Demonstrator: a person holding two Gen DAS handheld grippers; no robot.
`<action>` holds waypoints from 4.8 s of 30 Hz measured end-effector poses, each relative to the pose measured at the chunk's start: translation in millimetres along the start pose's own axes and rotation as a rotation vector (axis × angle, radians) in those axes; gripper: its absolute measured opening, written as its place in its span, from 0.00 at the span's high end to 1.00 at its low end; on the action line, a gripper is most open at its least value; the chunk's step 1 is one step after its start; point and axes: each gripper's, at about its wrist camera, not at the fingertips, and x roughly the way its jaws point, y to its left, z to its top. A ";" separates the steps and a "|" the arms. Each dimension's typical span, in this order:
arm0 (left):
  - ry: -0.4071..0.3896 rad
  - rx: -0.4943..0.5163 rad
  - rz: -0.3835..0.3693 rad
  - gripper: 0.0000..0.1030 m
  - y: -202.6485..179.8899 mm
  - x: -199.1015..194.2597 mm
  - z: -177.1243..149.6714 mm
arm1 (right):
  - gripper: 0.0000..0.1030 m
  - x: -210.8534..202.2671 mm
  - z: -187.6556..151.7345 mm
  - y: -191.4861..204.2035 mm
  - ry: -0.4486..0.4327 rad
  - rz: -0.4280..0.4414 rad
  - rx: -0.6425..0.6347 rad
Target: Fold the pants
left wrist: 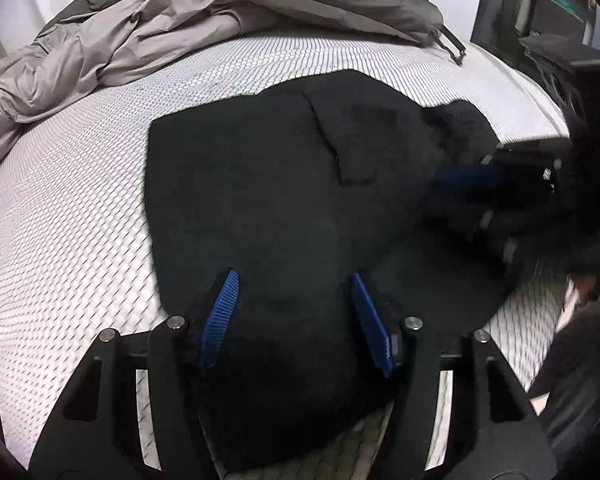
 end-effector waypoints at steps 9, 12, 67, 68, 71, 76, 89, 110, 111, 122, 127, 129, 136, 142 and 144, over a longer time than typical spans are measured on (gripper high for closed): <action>-0.092 0.055 -0.034 0.50 -30.5 -38.6 -15.3 | 0.60 -40.4 -17.1 1.9 -0.105 0.139 -0.007; -0.013 0.131 -0.007 0.49 -49.2 -10.7 -21.7 | 0.60 -17.5 -20.5 9.5 -0.013 0.074 -0.075; -0.019 0.087 -0.181 0.43 -139.3 14.8 29.5 | 0.63 -38.6 -66.3 -166.2 -0.068 0.571 0.630; -0.016 0.085 -0.180 0.43 -138.1 15.3 28.9 | 0.63 -36.3 -66.9 -164.2 -0.064 0.574 0.623; -0.014 0.093 -0.171 0.43 -137.3 15.8 26.6 | 0.60 -34.7 -63.5 -156.4 -0.074 0.577 0.596; -0.014 0.097 -0.159 0.43 -138.0 15.8 26.7 | 0.60 -41.0 -59.1 -151.8 -0.092 0.604 0.567; -0.111 0.073 -0.182 0.40 -134.4 -6.2 30.0 | 0.88 -66.2 -54.3 -119.8 -0.139 0.562 0.425; -0.038 -0.122 0.049 0.37 3.0 9.4 36.4 | 0.56 -15.6 26.7 -36.3 -0.096 0.177 0.221; -0.049 -0.112 0.034 0.37 5.9 10.2 32.8 | 0.56 2.4 32.9 -24.1 -0.052 0.158 0.193; -0.139 -0.009 0.011 0.37 -3.9 -51.1 -22.5 | 0.56 -20.0 12.2 -22.6 -0.057 -0.104 0.069; -0.051 0.106 -0.044 0.36 -33.1 -27.0 -35.2 | 0.56 -7.6 13.5 23.3 -0.022 0.113 -0.013; -0.048 0.125 -0.048 0.36 -27.9 -26.5 -40.1 | 0.56 5.6 4.6 28.6 0.023 0.070 -0.083; -0.065 0.045 -0.049 0.35 8.6 -61.6 -51.9 | 0.58 -26.1 -15.5 -24.3 -0.008 0.043 -0.019; -0.117 -0.047 -0.014 0.36 28.1 -50.7 -0.3 | 0.58 -23.3 20.8 -8.6 -0.100 0.022 0.055; -0.079 -0.094 0.025 0.45 39.1 -30.3 13.7 | 0.58 -0.9 35.2 -5.4 -0.060 -0.008 0.076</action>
